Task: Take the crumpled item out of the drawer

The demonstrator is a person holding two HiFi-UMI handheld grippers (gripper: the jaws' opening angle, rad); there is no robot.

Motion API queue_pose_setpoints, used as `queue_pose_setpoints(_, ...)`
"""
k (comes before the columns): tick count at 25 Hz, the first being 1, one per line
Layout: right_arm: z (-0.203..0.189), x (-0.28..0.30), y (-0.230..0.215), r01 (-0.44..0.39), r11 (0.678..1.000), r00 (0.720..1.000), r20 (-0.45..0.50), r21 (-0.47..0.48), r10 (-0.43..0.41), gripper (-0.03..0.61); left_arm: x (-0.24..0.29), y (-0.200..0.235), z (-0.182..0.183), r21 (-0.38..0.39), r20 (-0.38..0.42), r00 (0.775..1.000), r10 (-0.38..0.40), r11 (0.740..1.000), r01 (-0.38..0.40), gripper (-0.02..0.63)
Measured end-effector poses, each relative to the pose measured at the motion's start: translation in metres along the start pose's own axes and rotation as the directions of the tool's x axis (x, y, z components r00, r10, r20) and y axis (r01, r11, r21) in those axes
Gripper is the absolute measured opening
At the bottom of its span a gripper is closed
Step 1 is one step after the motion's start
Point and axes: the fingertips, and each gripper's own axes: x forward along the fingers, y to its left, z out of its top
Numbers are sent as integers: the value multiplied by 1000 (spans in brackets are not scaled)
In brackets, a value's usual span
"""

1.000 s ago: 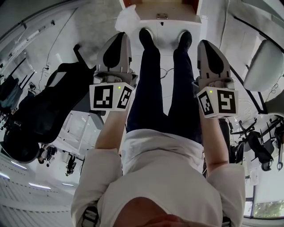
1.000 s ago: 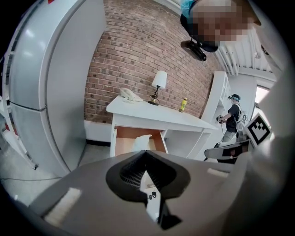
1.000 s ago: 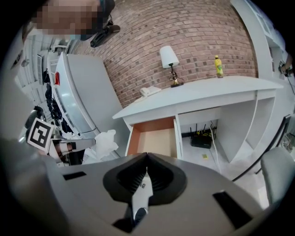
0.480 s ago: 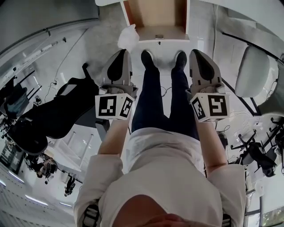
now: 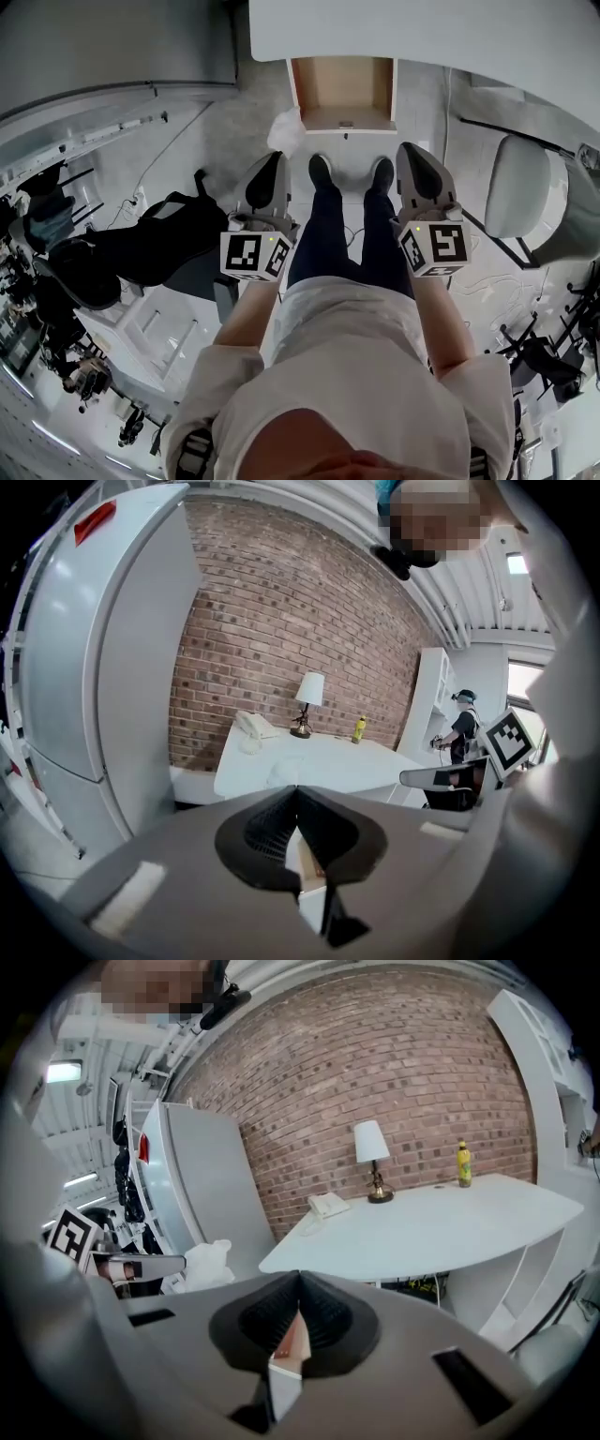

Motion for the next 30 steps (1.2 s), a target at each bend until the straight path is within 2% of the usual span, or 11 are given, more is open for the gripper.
queue_pose_setpoints(10, 40, -17, 26, -15, 999, 999, 40, -35, 16, 8, -24, -8, 43, 14, 53, 998, -18, 1000, 18, 9)
queue_pose_setpoints(18, 47, -46, 45, -33, 998, 999, 25, -52, 34, 8, -41, -25, 68, 26, 76, 996, -53, 998, 51, 9)
queue_pose_setpoints(30, 104, -58, 60, -31, 993, 991, 123, -110, 44, 8, -53, -36, 118, 56, 153, 984, -92, 995, 85, 9)
